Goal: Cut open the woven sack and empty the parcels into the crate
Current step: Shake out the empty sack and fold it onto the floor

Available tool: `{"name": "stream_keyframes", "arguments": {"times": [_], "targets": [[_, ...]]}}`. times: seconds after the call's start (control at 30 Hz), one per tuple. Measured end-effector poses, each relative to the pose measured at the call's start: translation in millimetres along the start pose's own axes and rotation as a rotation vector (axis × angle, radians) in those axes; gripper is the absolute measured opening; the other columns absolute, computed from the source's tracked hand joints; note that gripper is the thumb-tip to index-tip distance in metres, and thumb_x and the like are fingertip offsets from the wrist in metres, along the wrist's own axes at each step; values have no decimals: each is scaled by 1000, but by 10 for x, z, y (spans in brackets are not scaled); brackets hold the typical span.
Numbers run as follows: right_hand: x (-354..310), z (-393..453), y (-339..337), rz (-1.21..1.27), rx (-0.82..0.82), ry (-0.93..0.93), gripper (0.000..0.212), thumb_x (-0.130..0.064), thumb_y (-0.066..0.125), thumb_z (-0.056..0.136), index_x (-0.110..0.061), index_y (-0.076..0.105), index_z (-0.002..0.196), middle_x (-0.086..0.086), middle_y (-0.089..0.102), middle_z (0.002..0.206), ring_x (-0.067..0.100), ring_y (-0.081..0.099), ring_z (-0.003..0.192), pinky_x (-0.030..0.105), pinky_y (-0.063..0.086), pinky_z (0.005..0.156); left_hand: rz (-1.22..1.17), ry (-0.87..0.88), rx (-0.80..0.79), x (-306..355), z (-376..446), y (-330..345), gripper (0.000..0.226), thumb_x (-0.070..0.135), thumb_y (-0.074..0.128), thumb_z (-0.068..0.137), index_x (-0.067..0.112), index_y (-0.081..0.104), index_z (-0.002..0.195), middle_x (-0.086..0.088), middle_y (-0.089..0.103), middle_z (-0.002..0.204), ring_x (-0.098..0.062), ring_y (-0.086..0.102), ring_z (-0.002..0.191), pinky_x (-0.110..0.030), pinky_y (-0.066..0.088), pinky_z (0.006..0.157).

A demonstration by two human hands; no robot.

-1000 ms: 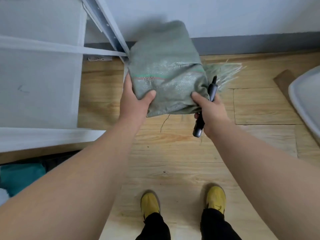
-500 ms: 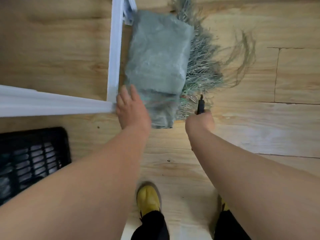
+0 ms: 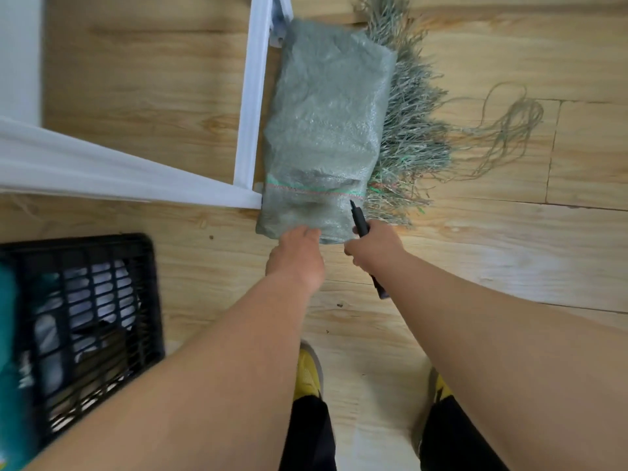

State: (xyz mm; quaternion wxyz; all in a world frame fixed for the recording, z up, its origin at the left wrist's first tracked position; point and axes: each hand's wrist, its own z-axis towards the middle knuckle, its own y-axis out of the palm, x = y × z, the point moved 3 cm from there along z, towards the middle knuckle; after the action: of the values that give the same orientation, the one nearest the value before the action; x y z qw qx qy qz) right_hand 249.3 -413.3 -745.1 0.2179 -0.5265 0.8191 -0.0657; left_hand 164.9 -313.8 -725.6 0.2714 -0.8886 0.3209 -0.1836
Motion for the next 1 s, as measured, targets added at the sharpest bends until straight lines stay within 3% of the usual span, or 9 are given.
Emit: {"name": "stream_keyframes", "arguments": {"times": [0.1, 0.27, 0.4, 0.5, 0.57, 0.63, 0.83, 1.0], "targets": [[64, -643, -199, 33, 3, 60, 37, -13, 59, 82, -14, 50, 118, 15, 66, 102, 33, 67, 93, 40, 55, 78, -123, -21, 6, 185, -650, -214, 50, 18, 50, 97, 22, 37, 145, 2, 35, 148, -22, 30, 138, -39, 35, 108], [36, -1865, -583, 111, -14, -2, 33, -11, 52, 85, -14, 50, 118, 18, 66, 103, 38, 67, 89, 48, 57, 80, -221, -50, 21, 376, -1855, -721, 48, 21, 50, 99, 23, 39, 145, 1, 35, 150, -21, 34, 138, -37, 36, 106], [-124, -2848, -801, 282, -121, -30, 19, -19, 45, 98, -16, 46, 117, 16, 64, 89, 25, 58, 65, 32, 51, 58, -318, -57, 18, 506, -2659, -1115, 44, 22, 50, 98, 25, 44, 141, 1, 40, 147, -22, 44, 132, -35, 40, 99], [-305, -3453, -910, 322, -150, -46, 25, -18, 47, 98, -4, 45, 118, 18, 67, 78, 24, 59, 58, 30, 52, 51, -408, -48, -12, 545, -3176, -1419, 41, 23, 49, 98, 26, 46, 139, -1, 46, 143, -22, 50, 126, -30, 41, 89], [-459, -3776, -1011, 339, -168, -45, 24, -9, 49, 96, 7, 47, 115, 20, 67, 76, 23, 59, 55, 31, 53, 52, -452, -46, -20, 544, -3447, -1659, 40, 24, 48, 98, 24, 47, 138, -1, 51, 140, -22, 53, 120, -29, 44, 89], [-633, -4101, -1130, 387, -200, -70, 18, -1, 48, 96, 7, 45, 111, 20, 64, 75, 22, 58, 56, 29, 51, 51, -512, -37, -27, 543, -3670, -1917, 39, 23, 48, 98, 22, 49, 137, 0, 53, 139, -21, 55, 118, -32, 47, 95], [-1041, -5020, -1406, 454, -171, -214, 18, -19, 43, 101, -11, 47, 117, 16, 61, 73, 23, 58, 55, 28, 49, 51, -571, 53, 94, 515, -4303, -2729, 38, 22, 51, 96, 19, 53, 134, 0, 57, 133, -21, 57, 115, -25, 44, 90], [-1226, -5648, -1307, 400, -142, -222, 20, -20, 40, 102, -5, 49, 92, 13, 59, 70, 22, 48, 51, 31, 35, 58, -581, 139, 193, 418, -4815, -3242, 40, 27, 53, 95, 21, 53, 134, 2, 58, 133, -19, 56, 116, -27, 44, 92]]}}
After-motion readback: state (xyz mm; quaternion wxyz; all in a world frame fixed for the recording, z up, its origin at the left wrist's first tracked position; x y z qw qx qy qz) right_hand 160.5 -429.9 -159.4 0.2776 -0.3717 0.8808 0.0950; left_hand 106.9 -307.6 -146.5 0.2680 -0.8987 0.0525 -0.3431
